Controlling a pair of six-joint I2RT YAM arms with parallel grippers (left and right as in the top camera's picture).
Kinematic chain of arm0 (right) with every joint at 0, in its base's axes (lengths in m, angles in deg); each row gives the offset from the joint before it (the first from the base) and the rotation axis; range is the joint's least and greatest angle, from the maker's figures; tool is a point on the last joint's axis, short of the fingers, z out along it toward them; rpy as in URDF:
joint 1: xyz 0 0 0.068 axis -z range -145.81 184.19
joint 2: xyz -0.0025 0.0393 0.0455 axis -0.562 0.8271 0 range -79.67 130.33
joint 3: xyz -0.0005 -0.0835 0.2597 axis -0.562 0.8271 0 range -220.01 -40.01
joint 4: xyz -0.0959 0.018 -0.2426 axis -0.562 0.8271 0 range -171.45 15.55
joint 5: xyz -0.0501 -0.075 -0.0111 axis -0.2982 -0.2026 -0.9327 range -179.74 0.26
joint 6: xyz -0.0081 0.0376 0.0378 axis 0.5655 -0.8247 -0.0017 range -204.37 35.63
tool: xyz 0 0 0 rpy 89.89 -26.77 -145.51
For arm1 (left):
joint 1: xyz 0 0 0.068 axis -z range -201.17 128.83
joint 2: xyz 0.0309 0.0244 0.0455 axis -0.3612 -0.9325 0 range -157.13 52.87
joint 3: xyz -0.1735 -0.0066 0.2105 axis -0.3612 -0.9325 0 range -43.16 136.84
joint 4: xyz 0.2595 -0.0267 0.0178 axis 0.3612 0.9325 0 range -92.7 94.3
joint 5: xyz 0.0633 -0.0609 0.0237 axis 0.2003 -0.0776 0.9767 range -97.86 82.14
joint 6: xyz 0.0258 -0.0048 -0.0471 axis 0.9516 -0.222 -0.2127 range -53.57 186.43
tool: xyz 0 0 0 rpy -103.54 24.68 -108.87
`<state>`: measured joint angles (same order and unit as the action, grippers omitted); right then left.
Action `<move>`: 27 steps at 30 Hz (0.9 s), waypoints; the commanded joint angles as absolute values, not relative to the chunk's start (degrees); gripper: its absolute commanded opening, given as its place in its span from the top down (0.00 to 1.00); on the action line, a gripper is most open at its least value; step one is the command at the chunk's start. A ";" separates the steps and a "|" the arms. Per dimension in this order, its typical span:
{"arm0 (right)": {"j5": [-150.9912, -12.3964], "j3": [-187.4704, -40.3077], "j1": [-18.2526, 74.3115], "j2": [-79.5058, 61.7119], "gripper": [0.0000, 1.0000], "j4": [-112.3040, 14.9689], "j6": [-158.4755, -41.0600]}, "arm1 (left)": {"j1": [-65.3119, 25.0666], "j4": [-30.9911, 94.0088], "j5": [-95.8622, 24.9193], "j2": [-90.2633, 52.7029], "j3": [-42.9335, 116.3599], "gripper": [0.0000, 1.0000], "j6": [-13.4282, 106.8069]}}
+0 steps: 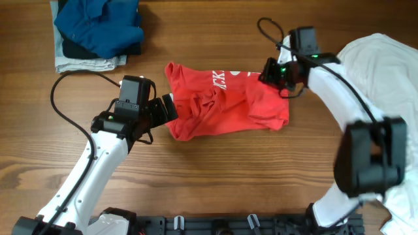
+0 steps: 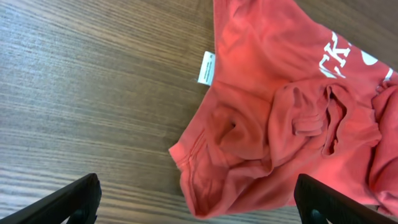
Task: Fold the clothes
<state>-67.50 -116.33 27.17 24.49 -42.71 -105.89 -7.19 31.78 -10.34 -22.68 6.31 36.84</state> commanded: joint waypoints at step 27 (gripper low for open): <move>-47.11 -111.58 27.30 -0.97 0.01 -32.94 -97.30 | -15.98 15.41 -33.99 -42.70 6.66 0.00 50.81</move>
